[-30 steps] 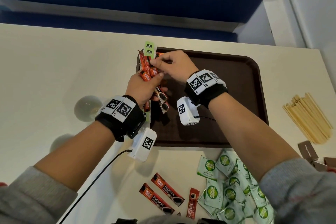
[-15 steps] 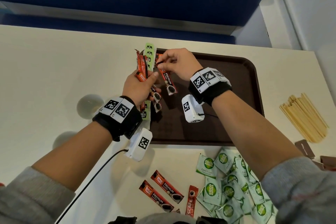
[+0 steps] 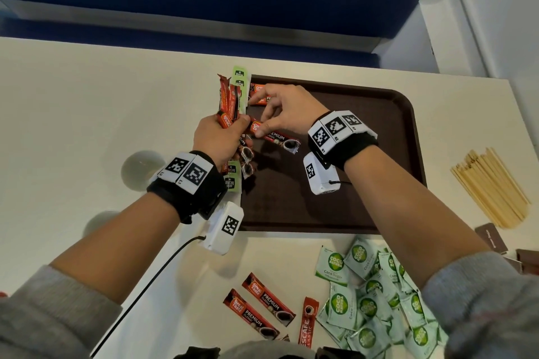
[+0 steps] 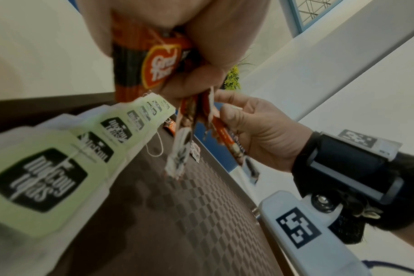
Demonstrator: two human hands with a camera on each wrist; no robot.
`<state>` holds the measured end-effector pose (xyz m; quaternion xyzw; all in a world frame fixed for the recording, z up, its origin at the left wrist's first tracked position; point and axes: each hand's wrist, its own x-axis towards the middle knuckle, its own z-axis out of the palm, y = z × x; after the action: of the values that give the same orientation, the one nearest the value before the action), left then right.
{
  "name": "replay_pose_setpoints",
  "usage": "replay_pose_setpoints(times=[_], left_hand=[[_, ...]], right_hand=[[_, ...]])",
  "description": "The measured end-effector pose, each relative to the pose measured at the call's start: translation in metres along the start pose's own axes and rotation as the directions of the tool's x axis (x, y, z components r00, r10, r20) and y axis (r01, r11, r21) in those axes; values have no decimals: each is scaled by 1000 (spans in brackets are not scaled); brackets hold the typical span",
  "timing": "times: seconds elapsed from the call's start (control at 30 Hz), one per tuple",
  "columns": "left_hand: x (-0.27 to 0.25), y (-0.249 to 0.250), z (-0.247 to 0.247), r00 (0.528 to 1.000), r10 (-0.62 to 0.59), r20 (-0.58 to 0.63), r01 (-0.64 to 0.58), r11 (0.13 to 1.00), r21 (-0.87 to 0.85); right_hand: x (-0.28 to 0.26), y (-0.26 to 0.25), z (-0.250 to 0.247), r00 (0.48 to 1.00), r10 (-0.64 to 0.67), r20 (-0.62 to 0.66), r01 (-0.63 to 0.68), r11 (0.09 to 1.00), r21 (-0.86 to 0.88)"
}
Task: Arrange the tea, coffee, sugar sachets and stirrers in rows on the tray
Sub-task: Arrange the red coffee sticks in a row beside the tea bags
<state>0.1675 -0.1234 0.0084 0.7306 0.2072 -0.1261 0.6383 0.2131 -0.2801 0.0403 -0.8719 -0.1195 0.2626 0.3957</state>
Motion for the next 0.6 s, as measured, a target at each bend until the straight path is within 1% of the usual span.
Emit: replay_pose_setpoints(times=[0.07, 0.13, 0.2, 0.37, 0.6], left_hand=[[1, -1, 1, 1000, -7, -20, 7, 1000, 7], [2, -2, 3, 1000, -16, -18, 16, 1000, 1], [1, -2, 4, 1000, -25, -13, 25, 1000, -12], [1, 2, 4, 999, -53, -12, 52, 996, -76], [3, 2, 6, 999, -36, -1, 35, 996, -80]], right_hand=[[2, 4, -1, 998, 37, 54, -34, 998, -52], [4, 9, -2, 996, 61, 59, -55, 993, -100], [7, 15, -4, 996, 84, 32, -79, 988, -130], [19, 29, -6, 987, 140, -79, -157, 939, -306], [35, 43, 10, 973, 153, -171, -205, 914, -351]])
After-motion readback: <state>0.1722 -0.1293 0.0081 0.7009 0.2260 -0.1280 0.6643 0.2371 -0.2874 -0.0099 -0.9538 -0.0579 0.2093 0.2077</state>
